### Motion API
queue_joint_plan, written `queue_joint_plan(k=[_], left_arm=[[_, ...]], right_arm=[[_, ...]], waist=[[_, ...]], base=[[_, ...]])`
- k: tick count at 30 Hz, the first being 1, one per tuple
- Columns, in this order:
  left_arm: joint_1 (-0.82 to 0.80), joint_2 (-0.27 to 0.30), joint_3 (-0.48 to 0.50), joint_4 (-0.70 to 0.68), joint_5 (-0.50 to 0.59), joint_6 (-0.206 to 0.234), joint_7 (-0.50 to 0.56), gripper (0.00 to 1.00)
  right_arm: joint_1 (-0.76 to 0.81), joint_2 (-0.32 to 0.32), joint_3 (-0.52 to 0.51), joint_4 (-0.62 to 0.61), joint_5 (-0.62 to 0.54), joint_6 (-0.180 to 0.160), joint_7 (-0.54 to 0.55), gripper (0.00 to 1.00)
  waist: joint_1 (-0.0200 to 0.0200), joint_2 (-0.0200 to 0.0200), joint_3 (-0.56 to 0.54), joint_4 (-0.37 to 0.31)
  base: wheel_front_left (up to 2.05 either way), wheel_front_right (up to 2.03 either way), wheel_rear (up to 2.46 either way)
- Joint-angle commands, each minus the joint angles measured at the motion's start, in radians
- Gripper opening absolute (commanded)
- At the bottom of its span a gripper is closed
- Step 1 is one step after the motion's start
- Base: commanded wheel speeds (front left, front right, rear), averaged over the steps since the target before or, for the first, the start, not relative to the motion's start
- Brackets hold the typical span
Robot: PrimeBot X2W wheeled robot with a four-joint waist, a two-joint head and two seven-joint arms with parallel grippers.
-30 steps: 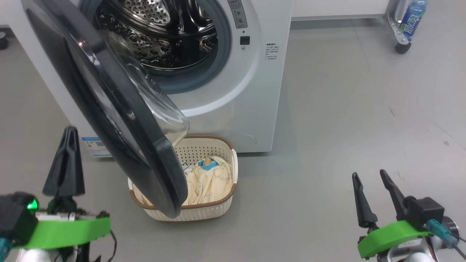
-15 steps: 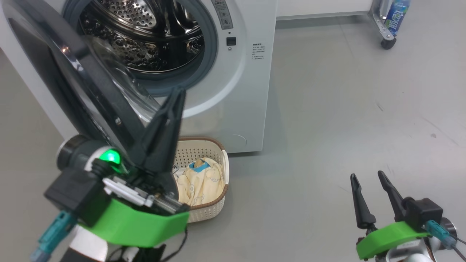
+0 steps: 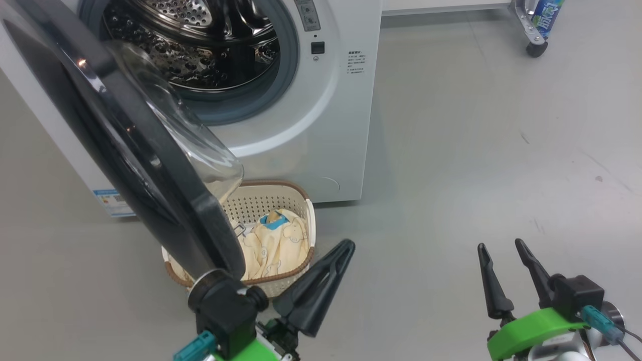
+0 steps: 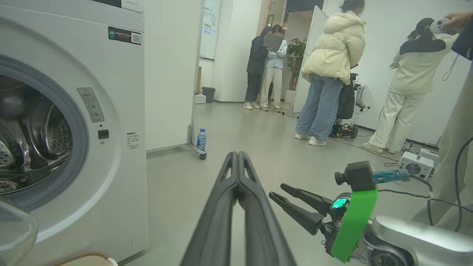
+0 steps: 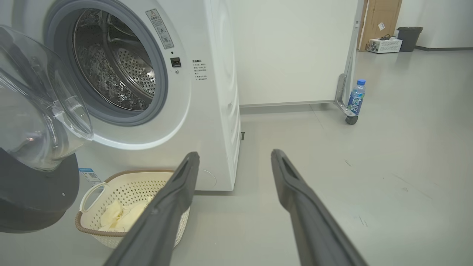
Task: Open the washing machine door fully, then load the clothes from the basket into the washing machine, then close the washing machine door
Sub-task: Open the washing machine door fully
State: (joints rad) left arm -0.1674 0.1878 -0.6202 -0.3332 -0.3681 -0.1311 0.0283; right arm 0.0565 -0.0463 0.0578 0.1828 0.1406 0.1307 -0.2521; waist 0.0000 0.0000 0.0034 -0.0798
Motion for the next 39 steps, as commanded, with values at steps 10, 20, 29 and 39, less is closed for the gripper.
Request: queue_joint_plan(k=[10,20,29,39], left_arm=[[-0.005,0.043,0.073,0.153,-0.037,0.007,-0.07,0.0],[-0.042,0.054,0.118,0.26,-0.014,0.035,-0.144,0.0],[-0.06,0.057,0.131,0.323,0.013,0.067,-0.182,0.0],[-0.071,0.05,0.142,0.353,0.0,0.09,-0.174,0.0]], right_arm=[[-0.056,-0.004,0.037,-0.023,-0.007,0.0,-0.01,1.0],[-0.066,-0.004,0.033,-0.028,-0.011,0.0,-0.01,1.0],[-0.078,-0.004,0.037,-0.024,-0.007,0.0,-0.01,1.0],[-0.079,-0.004,0.039,-0.012,0.0,0.0,-0.01,1.0]], waist=[[0.0,0.0,0.05,0.011],[0.0,0.0,0.081,0.01],[0.0,0.0,0.094,0.013],[0.0,0.0,0.093,0.014]], base=[[0.0,0.0,0.0],[0.0,0.0,0.0],[0.0,0.0,0.0],[0.0,0.0,0.0]])
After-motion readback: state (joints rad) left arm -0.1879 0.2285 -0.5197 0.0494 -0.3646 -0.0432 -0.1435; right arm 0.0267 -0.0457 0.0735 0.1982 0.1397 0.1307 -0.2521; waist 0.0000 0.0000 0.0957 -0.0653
